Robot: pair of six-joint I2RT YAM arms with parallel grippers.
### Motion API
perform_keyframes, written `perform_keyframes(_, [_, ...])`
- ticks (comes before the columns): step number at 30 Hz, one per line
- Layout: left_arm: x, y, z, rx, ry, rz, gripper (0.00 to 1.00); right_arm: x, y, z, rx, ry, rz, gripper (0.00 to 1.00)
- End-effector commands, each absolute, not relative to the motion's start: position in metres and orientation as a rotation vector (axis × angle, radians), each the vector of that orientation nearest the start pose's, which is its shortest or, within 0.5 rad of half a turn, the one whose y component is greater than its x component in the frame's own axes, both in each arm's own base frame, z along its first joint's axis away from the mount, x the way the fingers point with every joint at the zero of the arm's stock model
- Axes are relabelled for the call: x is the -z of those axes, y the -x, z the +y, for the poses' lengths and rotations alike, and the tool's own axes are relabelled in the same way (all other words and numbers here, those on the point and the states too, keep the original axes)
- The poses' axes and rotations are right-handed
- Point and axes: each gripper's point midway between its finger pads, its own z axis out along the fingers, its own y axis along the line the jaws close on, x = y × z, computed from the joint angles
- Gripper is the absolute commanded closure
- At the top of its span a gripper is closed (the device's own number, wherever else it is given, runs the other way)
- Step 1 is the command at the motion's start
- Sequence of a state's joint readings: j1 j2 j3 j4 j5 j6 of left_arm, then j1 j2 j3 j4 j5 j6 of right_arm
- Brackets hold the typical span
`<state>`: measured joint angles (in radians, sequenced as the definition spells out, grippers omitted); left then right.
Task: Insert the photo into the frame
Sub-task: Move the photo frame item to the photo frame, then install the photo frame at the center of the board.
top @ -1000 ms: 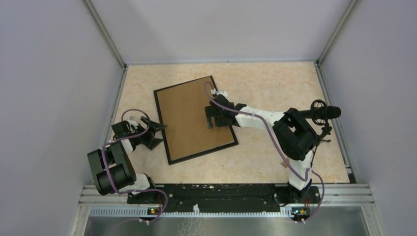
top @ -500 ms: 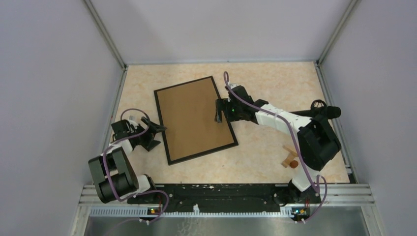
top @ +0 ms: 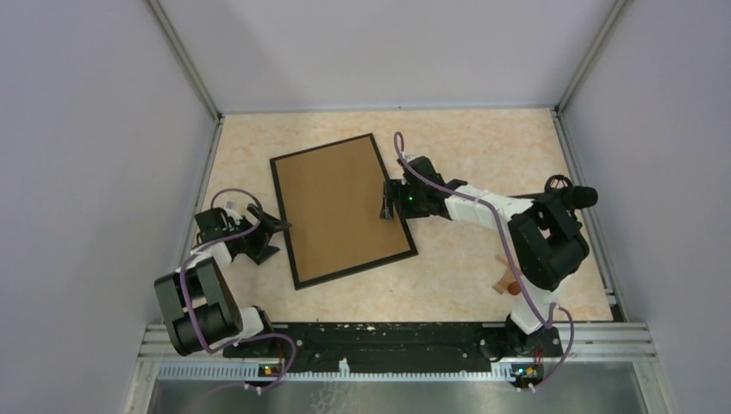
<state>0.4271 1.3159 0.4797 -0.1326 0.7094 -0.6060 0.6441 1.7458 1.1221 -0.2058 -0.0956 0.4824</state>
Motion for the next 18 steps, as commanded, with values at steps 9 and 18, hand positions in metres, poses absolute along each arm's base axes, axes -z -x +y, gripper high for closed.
perform_keyframes(9, [-0.034, -0.277, -0.018, 0.899, 0.941, 2.330, 0.02, -0.049, -0.332, 0.304, -0.778, 0.219, 2.486, 0.31])
perform_keyframes(18, [-0.033, -0.280, -0.015, 0.874, 0.936, 2.337, 0.02, -0.070, -0.340, 0.286, -0.651, 0.205, 2.449, 0.39])
